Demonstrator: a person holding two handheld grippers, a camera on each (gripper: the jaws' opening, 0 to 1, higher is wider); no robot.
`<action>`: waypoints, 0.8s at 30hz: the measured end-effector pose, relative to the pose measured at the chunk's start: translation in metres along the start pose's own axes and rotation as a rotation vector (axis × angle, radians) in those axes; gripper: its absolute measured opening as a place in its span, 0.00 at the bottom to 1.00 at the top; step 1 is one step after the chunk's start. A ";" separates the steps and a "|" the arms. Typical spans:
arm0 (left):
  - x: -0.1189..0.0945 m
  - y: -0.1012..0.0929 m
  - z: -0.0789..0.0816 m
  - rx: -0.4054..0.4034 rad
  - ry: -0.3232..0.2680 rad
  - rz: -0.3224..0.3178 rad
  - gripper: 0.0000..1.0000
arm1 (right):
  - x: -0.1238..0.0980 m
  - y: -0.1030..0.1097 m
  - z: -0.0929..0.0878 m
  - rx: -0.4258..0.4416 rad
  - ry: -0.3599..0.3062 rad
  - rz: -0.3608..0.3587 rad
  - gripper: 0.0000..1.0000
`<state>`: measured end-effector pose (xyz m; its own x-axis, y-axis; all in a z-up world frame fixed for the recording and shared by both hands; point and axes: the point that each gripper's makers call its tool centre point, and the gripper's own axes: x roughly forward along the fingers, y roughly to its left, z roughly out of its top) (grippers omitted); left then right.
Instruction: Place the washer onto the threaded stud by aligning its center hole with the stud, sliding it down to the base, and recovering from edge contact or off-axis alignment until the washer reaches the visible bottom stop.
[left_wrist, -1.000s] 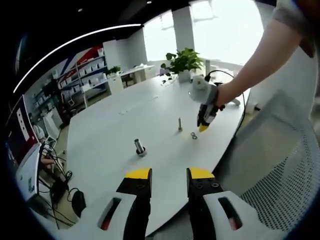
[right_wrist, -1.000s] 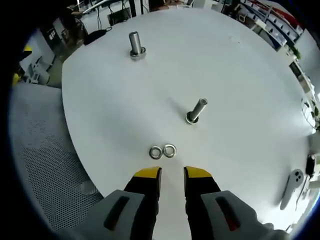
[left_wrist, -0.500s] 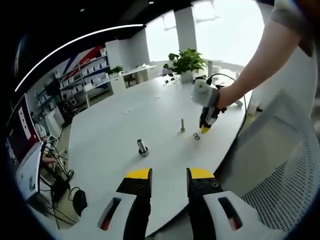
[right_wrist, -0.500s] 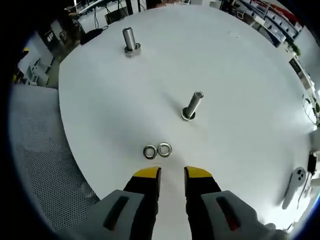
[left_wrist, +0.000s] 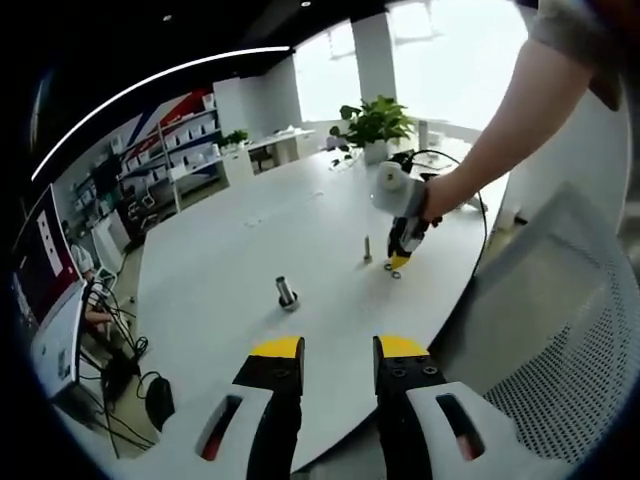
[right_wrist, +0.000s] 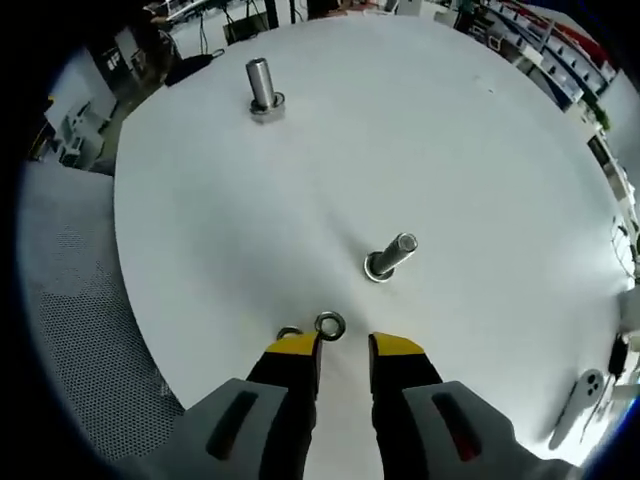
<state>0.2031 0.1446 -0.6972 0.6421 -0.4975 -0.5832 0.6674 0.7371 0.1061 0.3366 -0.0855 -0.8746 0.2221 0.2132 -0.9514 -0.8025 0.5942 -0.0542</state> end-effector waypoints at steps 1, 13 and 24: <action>0.000 0.000 0.000 0.000 0.000 0.001 0.26 | 0.000 -0.001 0.000 0.003 -0.001 0.001 0.21; 0.000 0.002 -0.002 -0.004 0.009 0.006 0.26 | 0.002 -0.002 0.000 0.039 0.005 0.039 0.19; -0.001 0.004 -0.001 -0.005 0.005 0.017 0.26 | 0.003 -0.002 0.002 0.028 0.057 0.070 0.17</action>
<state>0.2046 0.1484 -0.6973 0.6511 -0.4829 -0.5855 0.6549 0.7474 0.1119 0.3404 -0.0844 -0.8762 0.1334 0.2115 -0.9682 -0.7992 0.6007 0.0211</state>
